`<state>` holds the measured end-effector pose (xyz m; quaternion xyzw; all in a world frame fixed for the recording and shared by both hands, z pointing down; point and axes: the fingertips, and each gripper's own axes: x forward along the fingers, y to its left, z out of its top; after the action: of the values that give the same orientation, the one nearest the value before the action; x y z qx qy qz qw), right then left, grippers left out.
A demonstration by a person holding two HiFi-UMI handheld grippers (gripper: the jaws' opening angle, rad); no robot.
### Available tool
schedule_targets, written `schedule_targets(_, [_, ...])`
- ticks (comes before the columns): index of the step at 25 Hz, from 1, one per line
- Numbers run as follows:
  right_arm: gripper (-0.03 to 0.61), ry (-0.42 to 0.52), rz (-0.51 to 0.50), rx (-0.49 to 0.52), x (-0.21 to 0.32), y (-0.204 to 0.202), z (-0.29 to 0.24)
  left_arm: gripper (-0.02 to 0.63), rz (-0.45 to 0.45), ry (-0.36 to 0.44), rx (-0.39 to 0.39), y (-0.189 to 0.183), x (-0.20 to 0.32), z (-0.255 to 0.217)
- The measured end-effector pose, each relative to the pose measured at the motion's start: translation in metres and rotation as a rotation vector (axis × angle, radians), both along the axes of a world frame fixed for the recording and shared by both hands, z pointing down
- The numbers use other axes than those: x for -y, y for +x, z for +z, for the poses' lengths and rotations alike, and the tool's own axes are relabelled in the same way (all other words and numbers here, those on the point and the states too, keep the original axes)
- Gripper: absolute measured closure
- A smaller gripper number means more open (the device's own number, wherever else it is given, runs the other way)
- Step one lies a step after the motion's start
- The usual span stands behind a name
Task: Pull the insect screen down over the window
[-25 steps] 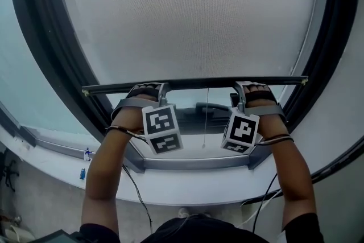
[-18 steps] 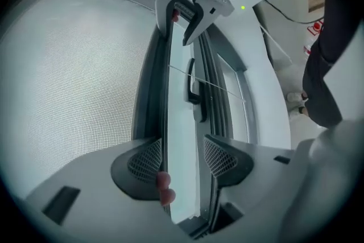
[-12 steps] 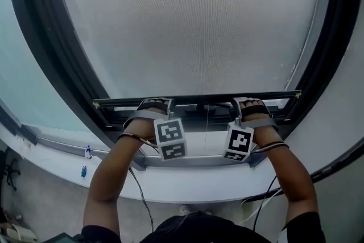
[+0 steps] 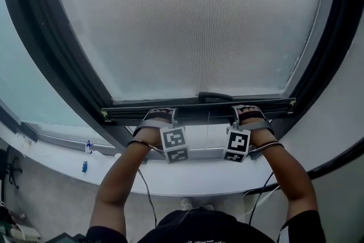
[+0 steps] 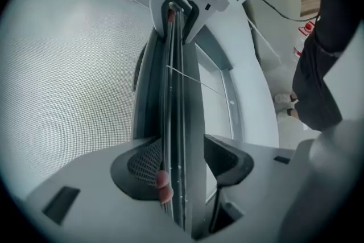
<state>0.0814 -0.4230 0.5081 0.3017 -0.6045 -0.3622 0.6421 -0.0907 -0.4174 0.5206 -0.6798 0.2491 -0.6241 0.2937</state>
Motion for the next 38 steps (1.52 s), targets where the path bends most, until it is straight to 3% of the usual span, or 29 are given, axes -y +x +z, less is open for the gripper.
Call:
schedule_targets(4, [0.442, 0.038, -0.010, 0.064, 0.004, -0.008, 0.023, 0.382, 0.000, -0.002, -0.019, 0.004, -0.002, 0.022])
schedule_targets(20, [0.442, 0.010, 0.022, 0.071, 0.000, -0.007, 0.028, 0.382, -0.009, -0.035, -0.093, 0.009, -0.007, 0.024])
schedule_targets(25, [0.442, -0.029, 0.036, 0.091, 0.002, -0.008, 0.033, 0.382, -0.033, -0.026, -0.094, 0.008, 0.000, 0.030])
schedule_targets(38, [0.425, 0.017, 0.030, 0.113, 0.004, -0.010, 0.035, 0.387, -0.042, -0.024, -0.086, 0.009, 0.000, 0.032])
